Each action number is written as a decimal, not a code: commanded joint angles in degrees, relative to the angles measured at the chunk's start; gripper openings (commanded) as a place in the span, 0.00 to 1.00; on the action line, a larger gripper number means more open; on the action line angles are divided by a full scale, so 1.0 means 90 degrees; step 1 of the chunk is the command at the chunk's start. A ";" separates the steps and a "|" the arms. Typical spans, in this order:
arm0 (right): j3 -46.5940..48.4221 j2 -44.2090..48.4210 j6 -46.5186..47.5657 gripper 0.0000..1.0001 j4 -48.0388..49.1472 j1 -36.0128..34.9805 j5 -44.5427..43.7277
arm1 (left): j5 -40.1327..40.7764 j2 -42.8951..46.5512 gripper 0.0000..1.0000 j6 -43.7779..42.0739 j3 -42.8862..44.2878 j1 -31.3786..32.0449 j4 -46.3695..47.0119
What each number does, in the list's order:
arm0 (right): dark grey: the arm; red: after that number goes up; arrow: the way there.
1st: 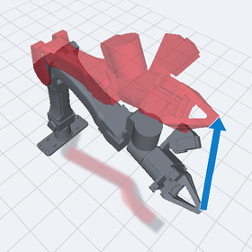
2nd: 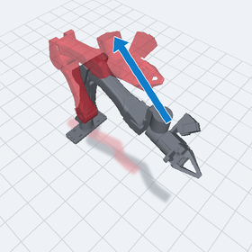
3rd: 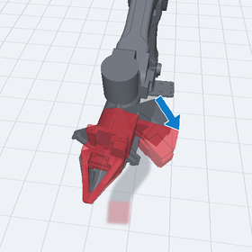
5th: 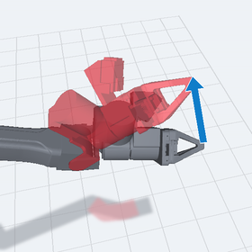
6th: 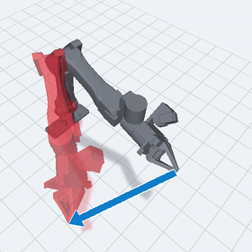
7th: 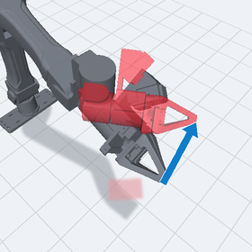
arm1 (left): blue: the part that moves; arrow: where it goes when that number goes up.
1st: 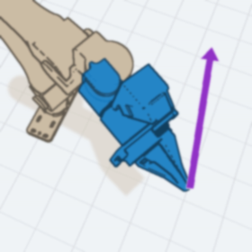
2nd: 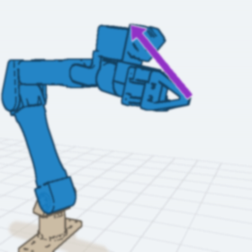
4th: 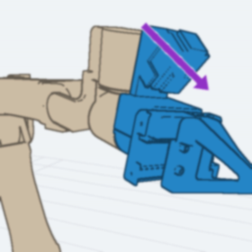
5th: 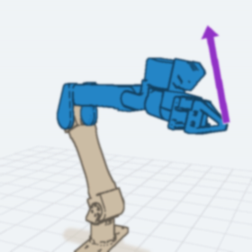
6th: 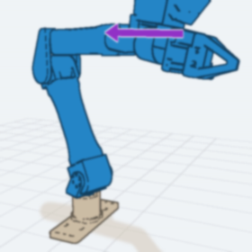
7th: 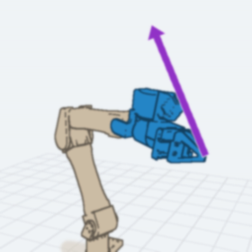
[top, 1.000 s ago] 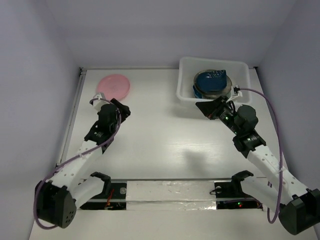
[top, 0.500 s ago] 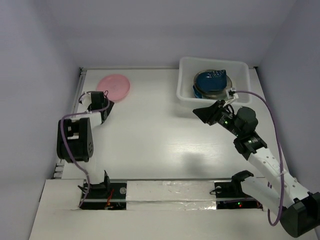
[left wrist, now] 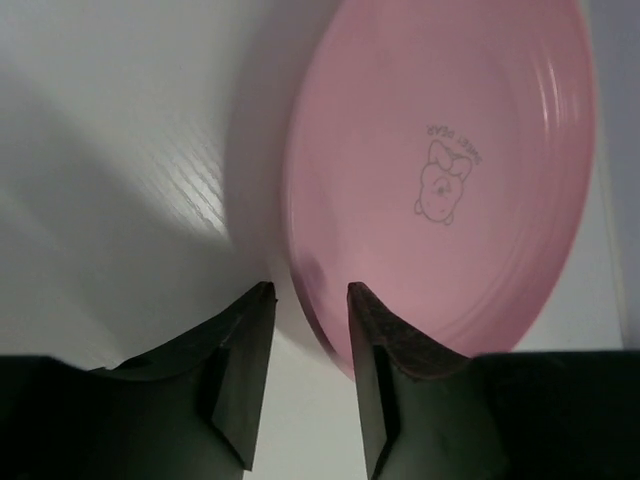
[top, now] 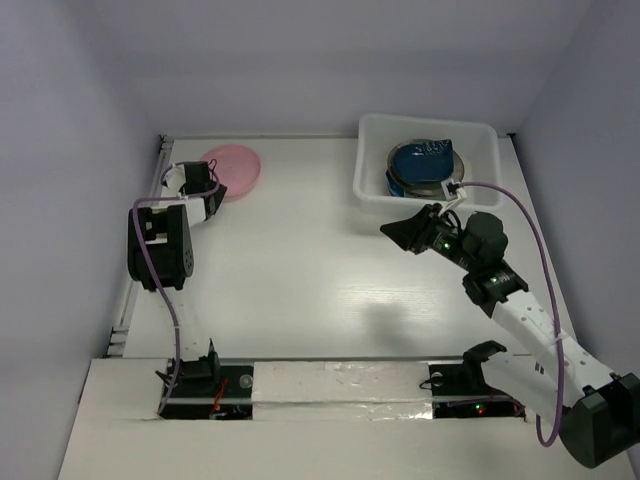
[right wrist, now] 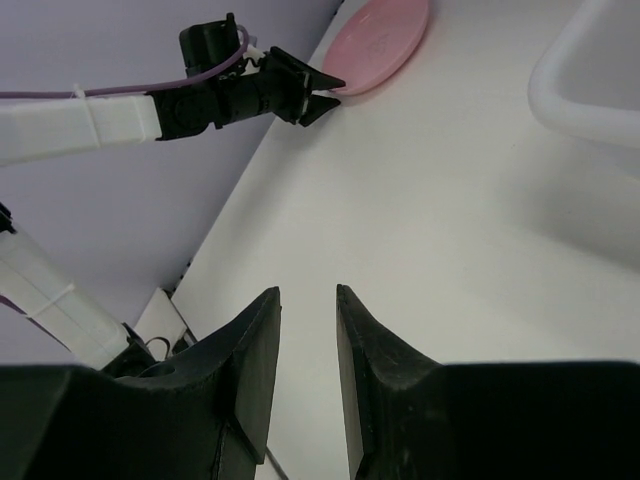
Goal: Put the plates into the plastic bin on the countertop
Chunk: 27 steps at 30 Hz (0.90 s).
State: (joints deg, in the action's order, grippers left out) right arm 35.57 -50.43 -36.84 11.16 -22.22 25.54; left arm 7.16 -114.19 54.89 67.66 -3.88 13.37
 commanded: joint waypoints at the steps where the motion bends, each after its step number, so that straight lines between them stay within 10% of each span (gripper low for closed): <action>1: 0.0100 -0.0031 0.0031 0.35 0.0410 -0.0051 0.0121 | 0.0220 -0.0095 0.32 -0.0152 0.0265 -0.0047 -0.0567; 5: 0.0100 -0.0060 0.0011 0.35 0.0450 -0.0051 0.0150 | 0.0308 -0.0105 0.00 -0.0395 0.0333 -0.0047 -0.0693; 14: 0.0022 0.0067 0.0070 0.34 0.0372 -0.0051 -0.0171 | -0.0385 0.1446 0.00 -0.0698 0.0011 0.0342 0.0146; 27: -0.0300 0.1677 0.0089 0.02 -0.0048 -0.0051 -0.1978 | -0.0658 0.1401 0.00 -0.1256 0.2490 0.3573 0.0010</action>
State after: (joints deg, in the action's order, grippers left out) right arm 32.93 -37.76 -37.01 10.28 -22.22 12.99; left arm 2.50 -98.39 44.75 84.99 25.58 12.21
